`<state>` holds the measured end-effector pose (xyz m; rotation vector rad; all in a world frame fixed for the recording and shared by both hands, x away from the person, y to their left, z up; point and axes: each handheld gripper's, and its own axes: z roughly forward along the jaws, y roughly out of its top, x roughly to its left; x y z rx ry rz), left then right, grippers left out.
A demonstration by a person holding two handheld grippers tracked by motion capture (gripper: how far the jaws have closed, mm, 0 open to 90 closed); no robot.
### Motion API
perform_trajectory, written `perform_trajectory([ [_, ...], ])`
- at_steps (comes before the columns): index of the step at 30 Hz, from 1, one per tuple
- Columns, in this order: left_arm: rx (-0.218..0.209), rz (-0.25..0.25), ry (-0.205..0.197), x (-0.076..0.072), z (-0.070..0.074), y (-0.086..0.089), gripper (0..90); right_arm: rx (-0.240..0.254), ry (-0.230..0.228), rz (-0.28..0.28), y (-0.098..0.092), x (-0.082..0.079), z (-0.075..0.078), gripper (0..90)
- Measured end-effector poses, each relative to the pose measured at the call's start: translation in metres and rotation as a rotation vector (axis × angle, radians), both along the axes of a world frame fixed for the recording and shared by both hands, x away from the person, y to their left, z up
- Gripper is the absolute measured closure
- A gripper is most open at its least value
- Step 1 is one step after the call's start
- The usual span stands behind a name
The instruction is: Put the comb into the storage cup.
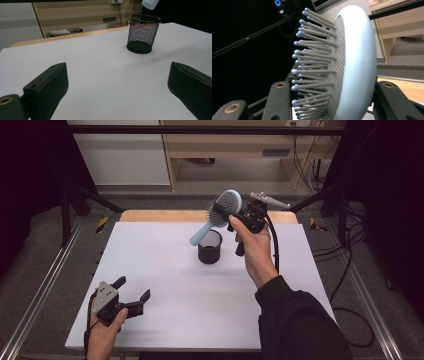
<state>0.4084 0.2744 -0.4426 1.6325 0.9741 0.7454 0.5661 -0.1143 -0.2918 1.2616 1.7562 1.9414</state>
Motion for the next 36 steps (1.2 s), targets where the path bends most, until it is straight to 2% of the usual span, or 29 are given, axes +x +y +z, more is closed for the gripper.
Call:
perform_trajectory([
  [17, 0.001, -0.002, -0.001, 0.000, 0.000, 0.000, 3.3, 0.010, 0.000, -0.042, -0.015, 0.004, 0.001, 51.2],
  [26, 0.000, 0.006, -0.003, 0.000, 0.000, 0.000, 2.5, -0.013, -0.002, -0.060, -0.020, 0.007, -0.001, 51.2],
  [36, 0.003, 0.003, -0.003, 0.000, 0.000, 0.000, 2.4, -0.008, 0.009, -0.085, -0.027, 0.010, -0.006, 51.1],
])
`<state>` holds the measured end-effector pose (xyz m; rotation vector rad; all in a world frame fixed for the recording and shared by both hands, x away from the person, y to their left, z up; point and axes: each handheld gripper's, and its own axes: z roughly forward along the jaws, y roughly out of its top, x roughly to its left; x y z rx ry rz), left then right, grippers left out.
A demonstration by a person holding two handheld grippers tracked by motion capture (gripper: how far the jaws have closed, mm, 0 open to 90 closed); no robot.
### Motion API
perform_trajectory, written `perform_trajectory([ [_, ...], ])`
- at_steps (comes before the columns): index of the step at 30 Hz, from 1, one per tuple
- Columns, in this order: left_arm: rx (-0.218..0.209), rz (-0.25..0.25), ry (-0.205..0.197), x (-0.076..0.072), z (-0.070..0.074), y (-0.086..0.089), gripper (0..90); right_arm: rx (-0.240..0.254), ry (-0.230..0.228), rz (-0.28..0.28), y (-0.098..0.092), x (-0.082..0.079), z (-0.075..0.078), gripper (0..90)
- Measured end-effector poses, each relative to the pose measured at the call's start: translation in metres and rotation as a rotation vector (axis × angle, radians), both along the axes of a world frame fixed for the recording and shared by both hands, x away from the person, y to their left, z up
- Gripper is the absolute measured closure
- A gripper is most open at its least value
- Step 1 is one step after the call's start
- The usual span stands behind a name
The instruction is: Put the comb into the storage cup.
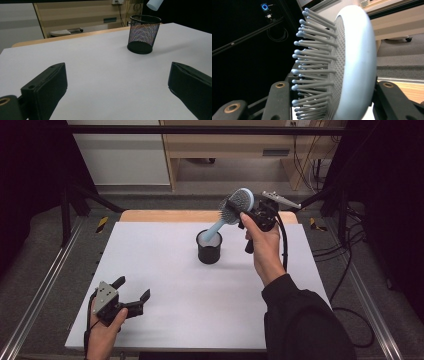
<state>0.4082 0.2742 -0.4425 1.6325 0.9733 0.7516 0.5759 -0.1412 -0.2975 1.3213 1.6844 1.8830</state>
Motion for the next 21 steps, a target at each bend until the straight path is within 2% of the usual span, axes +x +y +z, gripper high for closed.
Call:
perform_trajectory([
  [21, -0.004, 0.002, 0.001, 0.0001, -0.0001, 0.0003, 2.4, -0.007, 0.009, -0.007, -0.0001, 0.0037, -0.0043, 51.1],
])
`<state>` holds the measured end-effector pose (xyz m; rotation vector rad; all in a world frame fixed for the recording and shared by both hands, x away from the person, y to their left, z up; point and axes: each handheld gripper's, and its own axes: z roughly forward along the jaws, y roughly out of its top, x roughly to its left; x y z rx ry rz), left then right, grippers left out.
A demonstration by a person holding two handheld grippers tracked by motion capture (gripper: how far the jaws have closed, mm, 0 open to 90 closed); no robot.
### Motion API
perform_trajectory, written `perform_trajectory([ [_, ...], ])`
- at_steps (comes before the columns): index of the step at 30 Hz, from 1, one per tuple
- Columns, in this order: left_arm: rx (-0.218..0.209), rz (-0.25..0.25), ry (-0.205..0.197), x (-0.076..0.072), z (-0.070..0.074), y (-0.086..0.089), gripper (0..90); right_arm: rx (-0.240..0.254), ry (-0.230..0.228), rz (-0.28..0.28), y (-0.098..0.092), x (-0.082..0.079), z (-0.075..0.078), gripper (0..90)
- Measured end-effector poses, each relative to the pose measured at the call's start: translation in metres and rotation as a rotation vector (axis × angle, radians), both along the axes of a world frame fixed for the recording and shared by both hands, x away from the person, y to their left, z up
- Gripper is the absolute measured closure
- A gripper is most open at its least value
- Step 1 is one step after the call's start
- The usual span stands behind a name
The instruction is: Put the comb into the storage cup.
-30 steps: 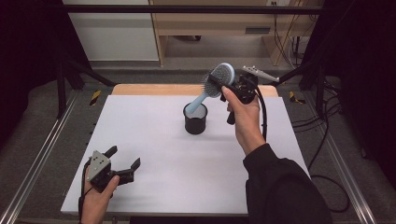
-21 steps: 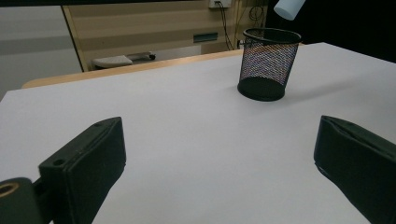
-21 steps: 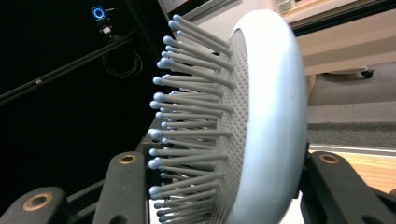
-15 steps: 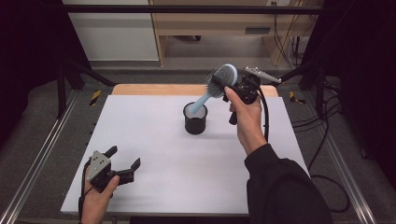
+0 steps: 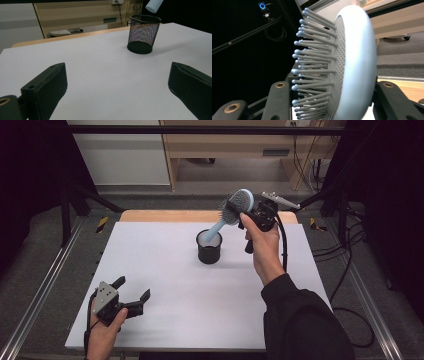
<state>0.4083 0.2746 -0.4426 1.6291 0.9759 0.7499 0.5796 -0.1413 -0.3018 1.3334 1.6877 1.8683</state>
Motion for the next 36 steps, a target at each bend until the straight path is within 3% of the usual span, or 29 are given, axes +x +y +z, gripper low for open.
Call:
perform_trajectory([
  [36, 0.004, -0.004, -0.001, 0.000, 0.000, -0.001, 2.4, -0.028, 0.027, -0.015, 0.003, 0.009, -0.012, 50.9],
])
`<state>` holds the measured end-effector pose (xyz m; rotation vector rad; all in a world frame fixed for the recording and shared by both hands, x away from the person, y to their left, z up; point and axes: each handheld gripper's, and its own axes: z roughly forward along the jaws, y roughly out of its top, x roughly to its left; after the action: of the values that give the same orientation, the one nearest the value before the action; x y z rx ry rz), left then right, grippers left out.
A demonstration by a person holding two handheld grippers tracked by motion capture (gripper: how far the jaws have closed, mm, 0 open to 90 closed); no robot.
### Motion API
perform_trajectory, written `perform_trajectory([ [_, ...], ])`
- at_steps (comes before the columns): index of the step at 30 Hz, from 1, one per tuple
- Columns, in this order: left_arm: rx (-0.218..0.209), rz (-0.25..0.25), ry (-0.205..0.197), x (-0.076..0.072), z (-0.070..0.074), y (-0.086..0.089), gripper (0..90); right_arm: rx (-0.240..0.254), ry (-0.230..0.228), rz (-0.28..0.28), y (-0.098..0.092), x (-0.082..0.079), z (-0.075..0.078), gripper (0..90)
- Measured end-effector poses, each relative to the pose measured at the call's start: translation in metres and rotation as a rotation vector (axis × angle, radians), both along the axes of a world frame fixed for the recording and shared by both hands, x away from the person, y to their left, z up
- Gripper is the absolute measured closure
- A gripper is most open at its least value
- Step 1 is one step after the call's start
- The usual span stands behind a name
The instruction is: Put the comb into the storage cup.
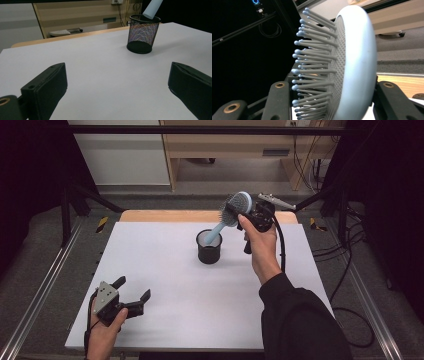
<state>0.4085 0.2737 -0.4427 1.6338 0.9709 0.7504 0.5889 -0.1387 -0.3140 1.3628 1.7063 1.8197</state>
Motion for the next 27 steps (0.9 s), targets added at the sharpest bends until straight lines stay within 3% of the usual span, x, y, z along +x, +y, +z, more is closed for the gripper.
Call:
perform_trajectory([
  [27, 0.003, -0.007, 0.003, 0.0000, -0.0002, 0.0000, 2.4, -0.016, 0.010, -0.009, 0.0033, 0.0029, -0.0064, 50.8],
])
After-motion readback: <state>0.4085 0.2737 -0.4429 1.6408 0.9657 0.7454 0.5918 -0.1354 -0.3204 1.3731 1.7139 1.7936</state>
